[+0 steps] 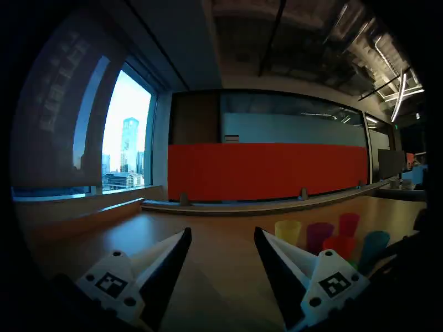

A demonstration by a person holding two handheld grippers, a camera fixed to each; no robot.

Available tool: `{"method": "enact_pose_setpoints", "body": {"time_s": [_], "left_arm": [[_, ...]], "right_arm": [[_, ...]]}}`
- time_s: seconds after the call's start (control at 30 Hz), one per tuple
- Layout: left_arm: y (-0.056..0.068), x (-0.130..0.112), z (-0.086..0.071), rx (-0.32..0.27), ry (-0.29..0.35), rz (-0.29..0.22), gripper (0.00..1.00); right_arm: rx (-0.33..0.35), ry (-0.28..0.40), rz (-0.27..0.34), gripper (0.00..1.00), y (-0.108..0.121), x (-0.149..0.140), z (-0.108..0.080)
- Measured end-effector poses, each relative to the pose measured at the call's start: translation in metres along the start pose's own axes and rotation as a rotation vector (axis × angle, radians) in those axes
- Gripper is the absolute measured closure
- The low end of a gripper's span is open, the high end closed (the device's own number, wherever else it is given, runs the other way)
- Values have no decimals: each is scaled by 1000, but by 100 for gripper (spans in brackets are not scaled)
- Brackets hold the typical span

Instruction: Pour water

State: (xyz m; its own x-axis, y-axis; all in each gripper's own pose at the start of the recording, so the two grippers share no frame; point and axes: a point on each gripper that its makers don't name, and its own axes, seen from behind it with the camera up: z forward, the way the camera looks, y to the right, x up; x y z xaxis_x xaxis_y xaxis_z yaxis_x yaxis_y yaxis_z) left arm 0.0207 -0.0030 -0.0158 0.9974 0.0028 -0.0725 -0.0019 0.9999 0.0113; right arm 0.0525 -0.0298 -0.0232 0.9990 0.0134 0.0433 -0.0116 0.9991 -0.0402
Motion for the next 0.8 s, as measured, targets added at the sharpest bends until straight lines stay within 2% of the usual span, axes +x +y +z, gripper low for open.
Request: {"method": "enact_pose_setpoints", "body": {"time_s": [0.4, 0.8], "left_arm": [[9, 2, 0, -5, 7, 1, 17], [4, -3, 4, -7, 4, 4, 17]], "right_arm": [[-10, -4, -8, 2, 5, -3, -2], [-10, -1, -9, 2, 6, -1, -2]]}}
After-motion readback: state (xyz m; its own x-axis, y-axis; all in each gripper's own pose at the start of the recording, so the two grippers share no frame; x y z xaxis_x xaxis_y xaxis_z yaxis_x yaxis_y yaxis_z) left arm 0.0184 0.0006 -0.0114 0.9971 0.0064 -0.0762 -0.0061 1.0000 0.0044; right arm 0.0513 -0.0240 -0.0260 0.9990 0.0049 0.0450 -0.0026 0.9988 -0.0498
